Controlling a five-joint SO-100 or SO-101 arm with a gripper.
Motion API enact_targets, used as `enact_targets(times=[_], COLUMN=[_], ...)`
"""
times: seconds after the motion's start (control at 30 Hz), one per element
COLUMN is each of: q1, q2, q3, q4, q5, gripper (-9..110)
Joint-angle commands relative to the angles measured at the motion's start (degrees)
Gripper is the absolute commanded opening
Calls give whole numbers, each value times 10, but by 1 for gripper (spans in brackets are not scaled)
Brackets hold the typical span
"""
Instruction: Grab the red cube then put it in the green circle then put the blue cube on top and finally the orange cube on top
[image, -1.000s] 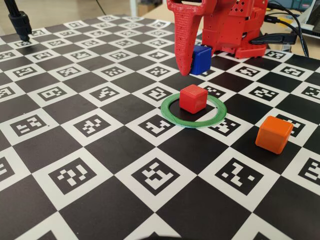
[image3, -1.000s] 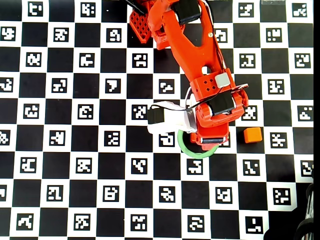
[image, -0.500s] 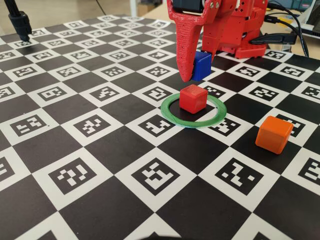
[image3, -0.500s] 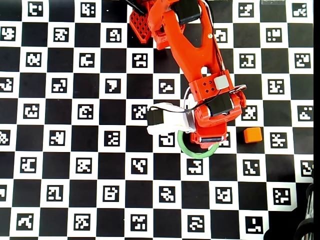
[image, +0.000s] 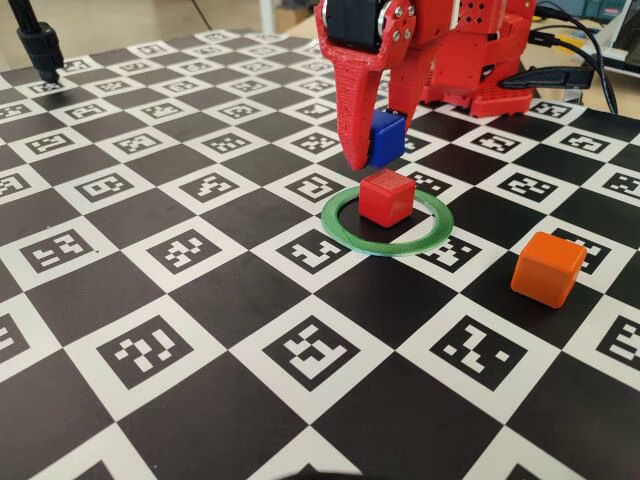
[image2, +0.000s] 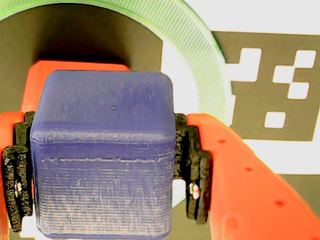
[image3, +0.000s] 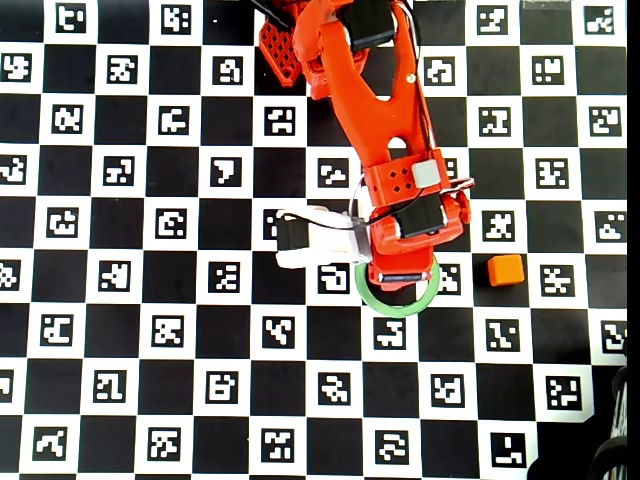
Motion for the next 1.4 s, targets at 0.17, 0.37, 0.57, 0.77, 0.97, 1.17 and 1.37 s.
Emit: enact_targets(times=[0.17,0.37,0.57,0.77,0.97,1.17,1.37], q1=[-13,-21,-24,-21,-22,-24,-27], q2=[69,60,56,51,39,28,23], q3=[-8,-18,-30,-55,-76,-83,-89], q4=[-15,-20,-23,-18,-14,-17,-16], q5=[19,41,44,46,52,57,63], gripper=[10,10,10,10,10,10,10])
